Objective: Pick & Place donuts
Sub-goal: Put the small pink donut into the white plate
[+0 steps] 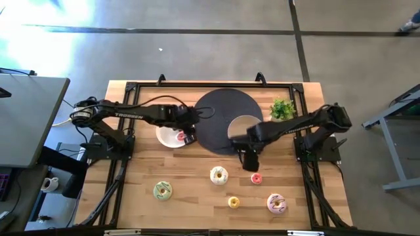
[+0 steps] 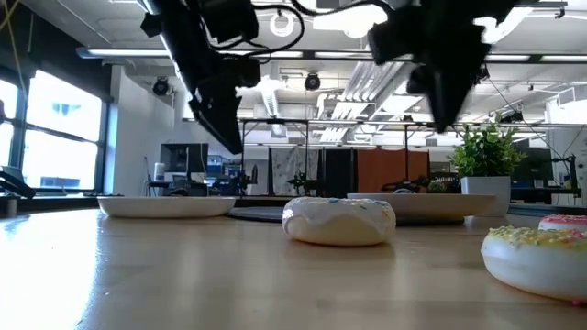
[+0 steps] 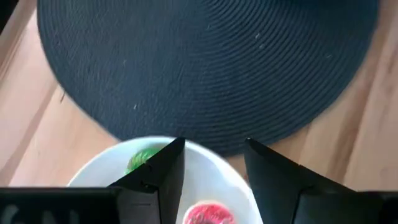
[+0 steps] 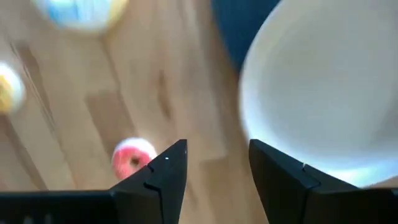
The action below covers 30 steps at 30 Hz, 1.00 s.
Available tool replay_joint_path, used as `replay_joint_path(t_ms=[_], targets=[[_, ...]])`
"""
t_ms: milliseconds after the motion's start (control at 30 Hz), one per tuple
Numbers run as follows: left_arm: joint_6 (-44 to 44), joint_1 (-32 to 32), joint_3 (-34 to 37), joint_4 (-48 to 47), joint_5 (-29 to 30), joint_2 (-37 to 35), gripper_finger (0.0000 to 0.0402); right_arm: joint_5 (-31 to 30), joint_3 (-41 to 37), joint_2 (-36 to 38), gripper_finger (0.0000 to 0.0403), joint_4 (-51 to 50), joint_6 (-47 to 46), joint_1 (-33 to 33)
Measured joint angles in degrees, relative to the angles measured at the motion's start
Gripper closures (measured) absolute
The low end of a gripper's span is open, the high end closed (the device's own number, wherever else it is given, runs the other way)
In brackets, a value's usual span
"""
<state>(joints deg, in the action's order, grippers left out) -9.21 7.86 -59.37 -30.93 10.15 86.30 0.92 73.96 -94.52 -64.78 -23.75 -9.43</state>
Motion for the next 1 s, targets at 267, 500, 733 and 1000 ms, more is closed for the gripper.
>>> replay_joint_path(t_ms=[267,500,733,1000], targets=[[1.5,0.0,-0.4,1.7,-2.1,0.0,0.0240,4.8,-10.1,0.0,0.0243,4.4,-8.1,-5.2],[1.5,0.0,-0.4,1.7,-2.1,0.0,0.0241,11.9,-18.0,0.0,0.0242,15.1,-12.5,-8.2],[1.5,0.0,-0.4,1.7,-2.1,0.0,0.0241,13.2,-24.2,0.0,0.0242,24.7,-16.6,-9.8],[1.5,0.0,-0.4,1.7,-2.1,0.0,0.0241,11.1,-25.9,0.2,0.0289,27.8,-18.6,-9.9]])
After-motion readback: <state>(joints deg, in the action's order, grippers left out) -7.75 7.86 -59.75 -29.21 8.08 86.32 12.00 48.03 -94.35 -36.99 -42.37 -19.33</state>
